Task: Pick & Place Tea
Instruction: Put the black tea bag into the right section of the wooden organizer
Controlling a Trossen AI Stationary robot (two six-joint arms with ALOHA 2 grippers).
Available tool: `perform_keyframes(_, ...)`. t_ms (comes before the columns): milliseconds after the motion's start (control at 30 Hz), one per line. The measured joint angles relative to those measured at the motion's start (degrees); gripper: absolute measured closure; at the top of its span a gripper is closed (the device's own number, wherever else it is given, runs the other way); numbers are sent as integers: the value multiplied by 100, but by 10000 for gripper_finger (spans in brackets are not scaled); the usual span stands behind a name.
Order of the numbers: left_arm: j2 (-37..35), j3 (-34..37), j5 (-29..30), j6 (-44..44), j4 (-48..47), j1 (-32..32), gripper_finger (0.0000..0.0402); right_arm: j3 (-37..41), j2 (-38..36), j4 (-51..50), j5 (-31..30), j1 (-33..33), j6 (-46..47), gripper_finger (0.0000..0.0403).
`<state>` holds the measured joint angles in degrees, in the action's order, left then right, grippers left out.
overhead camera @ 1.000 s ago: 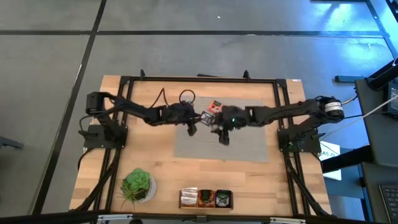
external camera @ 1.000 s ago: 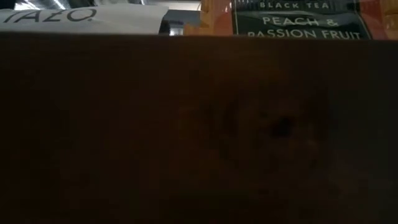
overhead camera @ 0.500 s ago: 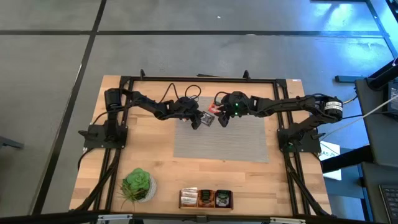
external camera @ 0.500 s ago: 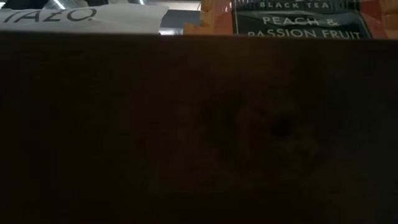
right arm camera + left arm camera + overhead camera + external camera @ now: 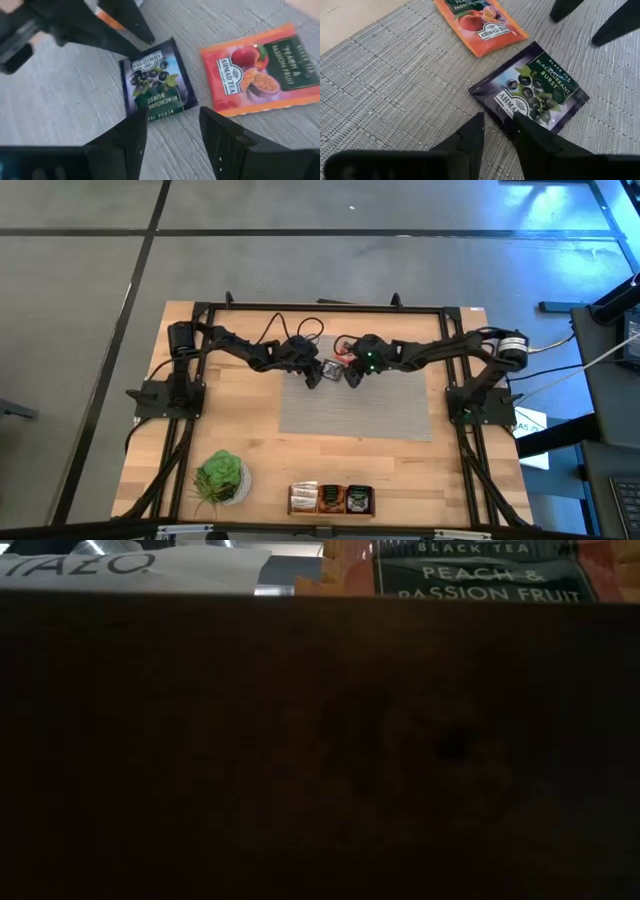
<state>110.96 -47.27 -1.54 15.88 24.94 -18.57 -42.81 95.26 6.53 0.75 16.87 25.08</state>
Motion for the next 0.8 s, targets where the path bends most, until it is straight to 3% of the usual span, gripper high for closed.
perform_keyframes(367,-7,3,-2,-2,-95,15,303,-13,716,585,527,221,781,222)
perform_keyframes(800,-2,7,-2,-7,-108,15,304,-4,748,950,742,222,912,222)
